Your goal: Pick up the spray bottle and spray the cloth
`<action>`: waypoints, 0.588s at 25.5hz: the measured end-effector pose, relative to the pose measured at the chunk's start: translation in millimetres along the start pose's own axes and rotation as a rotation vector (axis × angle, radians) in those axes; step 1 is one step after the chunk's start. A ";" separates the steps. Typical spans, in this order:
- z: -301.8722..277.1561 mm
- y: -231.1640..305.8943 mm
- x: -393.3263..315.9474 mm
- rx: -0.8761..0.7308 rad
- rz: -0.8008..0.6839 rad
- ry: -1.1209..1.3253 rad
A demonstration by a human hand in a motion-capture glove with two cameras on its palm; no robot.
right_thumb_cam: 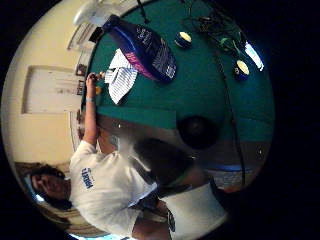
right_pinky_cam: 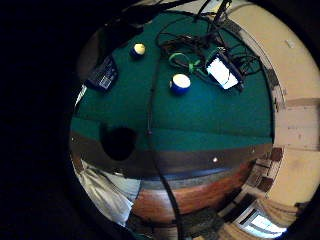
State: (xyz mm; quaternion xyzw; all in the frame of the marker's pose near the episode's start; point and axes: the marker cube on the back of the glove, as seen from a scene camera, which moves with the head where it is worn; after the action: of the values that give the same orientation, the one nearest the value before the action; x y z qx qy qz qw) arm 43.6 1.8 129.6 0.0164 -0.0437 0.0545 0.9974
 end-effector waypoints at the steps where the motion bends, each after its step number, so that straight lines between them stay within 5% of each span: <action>1: 2.1 -0.9 -0.6 0.003 -0.001 -0.007; 15: 25.3 -44.2 -43.1 0.037 -0.056 -0.267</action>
State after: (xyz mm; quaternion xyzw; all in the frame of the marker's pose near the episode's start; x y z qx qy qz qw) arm 3.6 -47.6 149.7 0.0429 -0.1745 0.0250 0.9834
